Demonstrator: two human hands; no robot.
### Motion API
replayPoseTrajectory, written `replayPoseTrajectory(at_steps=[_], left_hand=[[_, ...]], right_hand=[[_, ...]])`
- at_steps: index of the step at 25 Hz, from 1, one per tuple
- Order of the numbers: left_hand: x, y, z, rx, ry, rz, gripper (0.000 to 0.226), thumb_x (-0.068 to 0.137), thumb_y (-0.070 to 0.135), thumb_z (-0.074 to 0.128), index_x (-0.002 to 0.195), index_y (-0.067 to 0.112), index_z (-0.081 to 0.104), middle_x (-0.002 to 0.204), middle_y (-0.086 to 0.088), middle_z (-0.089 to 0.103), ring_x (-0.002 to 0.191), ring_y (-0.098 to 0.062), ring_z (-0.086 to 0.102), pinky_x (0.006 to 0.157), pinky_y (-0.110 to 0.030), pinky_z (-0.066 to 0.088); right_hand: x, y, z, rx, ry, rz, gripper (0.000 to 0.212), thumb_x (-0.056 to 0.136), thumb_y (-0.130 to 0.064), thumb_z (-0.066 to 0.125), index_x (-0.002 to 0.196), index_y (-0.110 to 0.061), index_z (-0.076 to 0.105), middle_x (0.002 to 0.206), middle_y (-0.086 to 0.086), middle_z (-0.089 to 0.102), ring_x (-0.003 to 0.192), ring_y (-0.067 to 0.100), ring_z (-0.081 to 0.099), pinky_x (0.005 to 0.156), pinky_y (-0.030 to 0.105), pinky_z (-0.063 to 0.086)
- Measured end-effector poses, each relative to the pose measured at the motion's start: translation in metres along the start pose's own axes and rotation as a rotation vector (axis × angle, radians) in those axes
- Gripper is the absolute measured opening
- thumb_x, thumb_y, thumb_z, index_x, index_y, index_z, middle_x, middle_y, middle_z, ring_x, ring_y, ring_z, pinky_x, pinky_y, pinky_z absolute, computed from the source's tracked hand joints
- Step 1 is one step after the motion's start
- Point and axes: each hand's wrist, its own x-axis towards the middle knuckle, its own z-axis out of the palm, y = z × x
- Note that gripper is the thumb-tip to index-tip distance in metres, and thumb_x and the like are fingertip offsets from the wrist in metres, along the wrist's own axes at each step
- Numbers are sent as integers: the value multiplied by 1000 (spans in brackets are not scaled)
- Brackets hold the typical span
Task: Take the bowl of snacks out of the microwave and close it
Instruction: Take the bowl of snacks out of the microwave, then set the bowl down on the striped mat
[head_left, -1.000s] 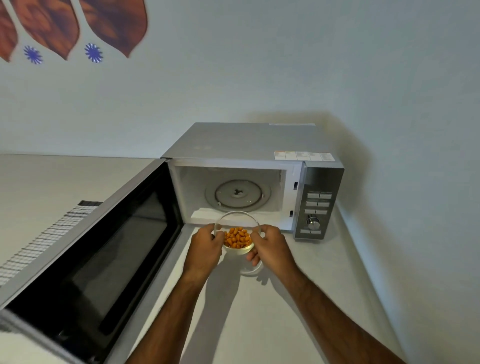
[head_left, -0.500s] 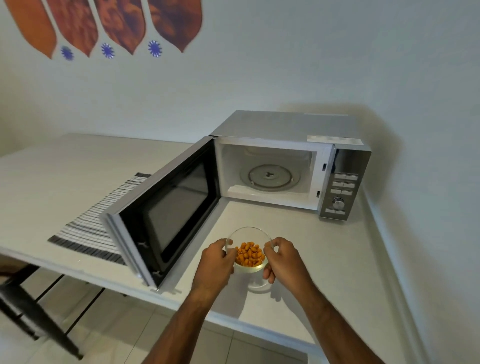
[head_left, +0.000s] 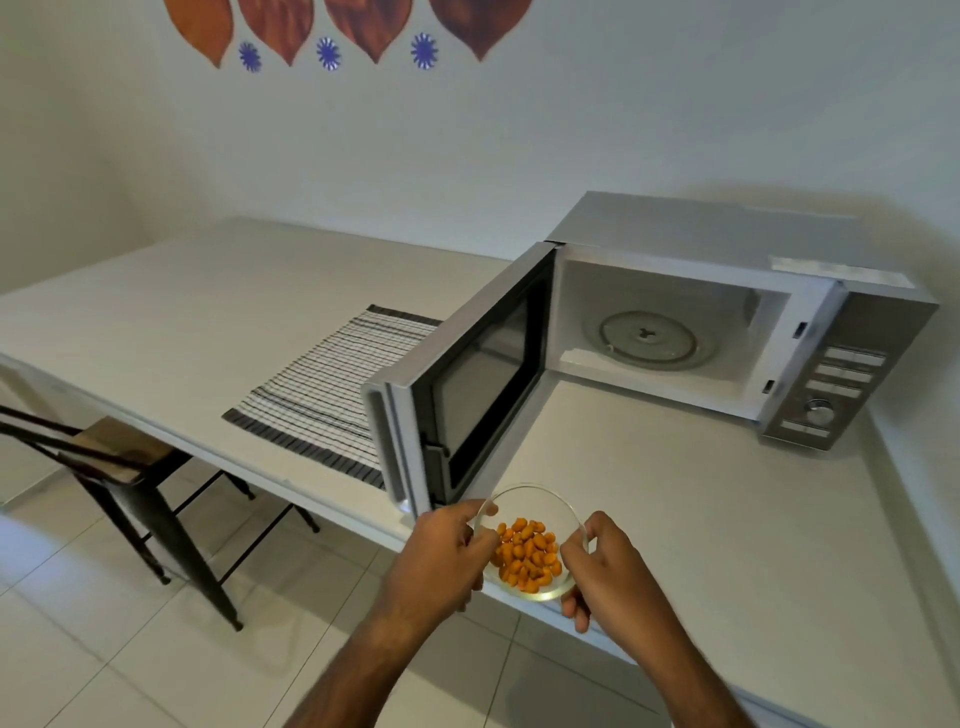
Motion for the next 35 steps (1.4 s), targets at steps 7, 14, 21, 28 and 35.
replayPoseTrajectory(at_steps=[7,14,21,28,35], left_hand=[[-14,-43,-69,-42,-101,33,36,103,27,59,137,34,67,68,9,76,47,-6,66,46,-19,55],[-15,-106,-142,-50,-121,21,35,102,31,61,124,58,64,82,9,78,58,-13,72,44,-22,56],[7,-147,-194,-85,75,3,32,102,28,60,130,39,71,68,-7,75,42,-10,62,45,-37,59],[67,-173,-227,-148,223,-26,33,101,23,60,130,30,73,69,-1,76,50,-12,67,39,-25,52],[146,-182,-230,-84,254,-19,28,97,23,63,122,20,76,66,0,76,49,-10,70,36,-23,49]], right_hand=[[-15,-31,66,15,-19,38,12,103,-27,52,100,-16,49,62,11,75,50,20,66,52,28,54],[-19,-64,147,195,-125,70,9,105,-21,53,102,-18,44,69,15,78,48,21,63,45,23,48],[18,-101,207,329,-115,-29,6,106,-40,57,108,-35,54,73,5,75,45,14,57,41,17,42],[85,-126,249,326,-85,-106,28,109,-39,50,136,-44,58,88,2,69,58,6,62,42,10,41],[151,-144,262,375,-14,-78,28,112,-32,43,138,-29,54,92,1,66,54,7,65,41,18,39]])
